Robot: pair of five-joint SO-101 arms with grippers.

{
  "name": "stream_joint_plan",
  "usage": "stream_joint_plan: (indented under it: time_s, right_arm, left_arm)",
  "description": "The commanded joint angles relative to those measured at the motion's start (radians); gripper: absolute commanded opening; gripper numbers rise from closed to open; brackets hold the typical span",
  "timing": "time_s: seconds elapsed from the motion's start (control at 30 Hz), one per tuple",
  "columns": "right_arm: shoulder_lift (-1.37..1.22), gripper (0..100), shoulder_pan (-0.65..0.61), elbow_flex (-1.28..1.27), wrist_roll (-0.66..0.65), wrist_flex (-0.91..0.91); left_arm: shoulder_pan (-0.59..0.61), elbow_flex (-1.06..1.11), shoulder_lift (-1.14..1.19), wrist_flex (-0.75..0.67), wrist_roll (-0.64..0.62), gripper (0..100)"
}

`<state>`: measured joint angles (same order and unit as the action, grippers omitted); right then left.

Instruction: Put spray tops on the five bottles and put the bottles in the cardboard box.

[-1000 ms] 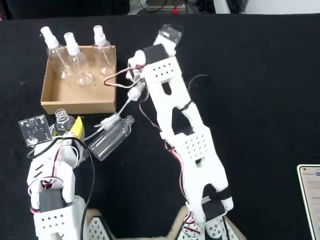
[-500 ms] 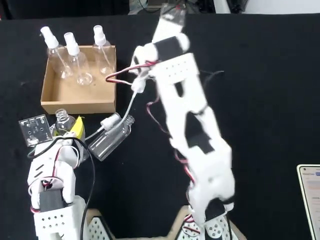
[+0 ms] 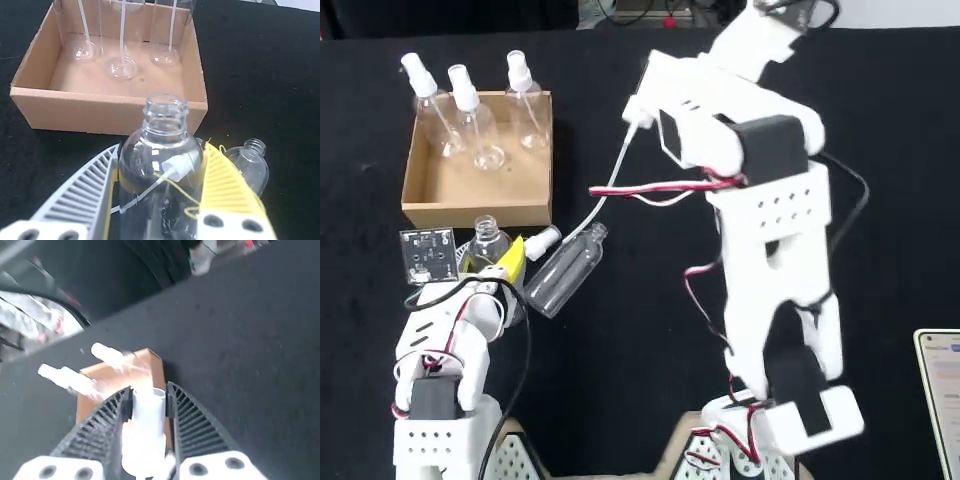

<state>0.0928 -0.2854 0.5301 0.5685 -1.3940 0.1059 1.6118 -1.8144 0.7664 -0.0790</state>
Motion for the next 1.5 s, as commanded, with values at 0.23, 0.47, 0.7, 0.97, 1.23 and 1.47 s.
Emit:
stream_joint_plan:
  time_s: [0.23, 0.47, 0.7, 0.97, 1.23, 1.47]
  right_arm:
    - [0.176, 1.1, 0.014, -0.008, -0.169, 0.132]
    - [0.177, 1.1, 0.02, -0.01, -0.196, 0.161]
    - [0.177, 1.1, 0.02, -0.008, -0.258, 0.17]
    - [0.177, 1.1, 0.014, -0.11, -0.318, 0.327]
    - [0.259, 1.1, -0.023, -0.34, -0.348, 0.549]
    - [0.455, 1.1, -0.123, -0.668, -0.459, 0.836]
  left_arm:
    - [0.168, -0.094, -0.009, 0.0, 0.003, 13]
    - [-0.054, -0.13, -0.009, -0.072, 0.003, 13]
    - [-0.312, 0.01, -0.008, -0.408, 0.003, 13]
    - [-0.395, 0.087, -0.008, -0.437, 0.003, 13]
    - [-0.449, 0.087, -0.005, -0.391, 0.003, 13]
    - [-0.443, 0.087, -0.005, -0.387, 0.003, 13]
